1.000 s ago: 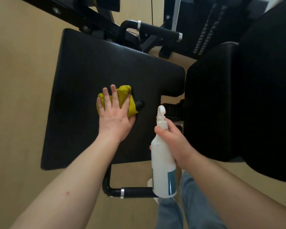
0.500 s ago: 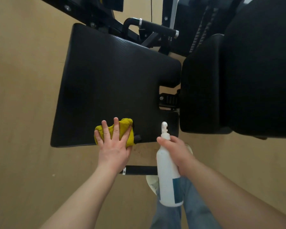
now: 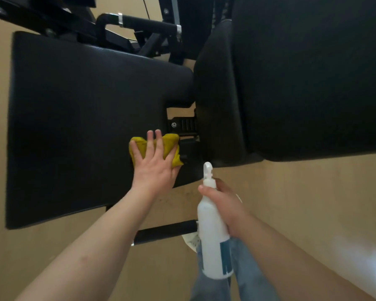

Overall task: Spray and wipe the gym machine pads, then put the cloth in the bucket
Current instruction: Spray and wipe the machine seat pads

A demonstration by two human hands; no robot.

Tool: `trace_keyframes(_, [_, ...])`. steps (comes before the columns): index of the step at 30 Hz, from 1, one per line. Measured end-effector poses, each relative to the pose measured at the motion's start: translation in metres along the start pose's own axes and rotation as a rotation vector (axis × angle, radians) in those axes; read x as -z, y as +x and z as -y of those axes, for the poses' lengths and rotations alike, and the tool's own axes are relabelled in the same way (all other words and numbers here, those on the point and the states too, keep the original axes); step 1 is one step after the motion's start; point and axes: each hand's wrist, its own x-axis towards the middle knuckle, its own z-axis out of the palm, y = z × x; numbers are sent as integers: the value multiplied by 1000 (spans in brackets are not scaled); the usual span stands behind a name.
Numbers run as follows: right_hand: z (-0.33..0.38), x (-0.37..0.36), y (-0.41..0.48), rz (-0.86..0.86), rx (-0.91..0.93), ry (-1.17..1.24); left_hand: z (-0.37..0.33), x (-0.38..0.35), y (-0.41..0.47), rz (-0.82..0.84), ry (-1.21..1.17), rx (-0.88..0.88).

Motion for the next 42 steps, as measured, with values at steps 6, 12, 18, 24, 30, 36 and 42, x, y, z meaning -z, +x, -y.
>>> trace_keyframes(6, [3, 13, 0, 7, 38, -29, -44, 8, 38, 11, 77, -249])
trace_keyframes(12, [11, 15, -5, -22, 80, -62, -47, 23, 33, 167, 176, -614])
trace_keyframes(18, [6, 11, -7, -1, 87, -65, -4, -17, -24, 84, 108, -629])
trace_keyframes(24, [8, 8, 1, 3, 76, -83, -44, -8, -7, 67, 93, -329])
trace_keyframes(30, [8, 6, -4, -34, 106, -50, -78, -8, 23, 90, 77, -184])
trace_keyframes(36, [16, -14, -9, 25, 135, -12, -57, -11, -7, 39, 3, -204])
trace_keyframes(42, [24, -37, -12, 68, 161, -28, 26, -30, -55, -35, -28, -105])
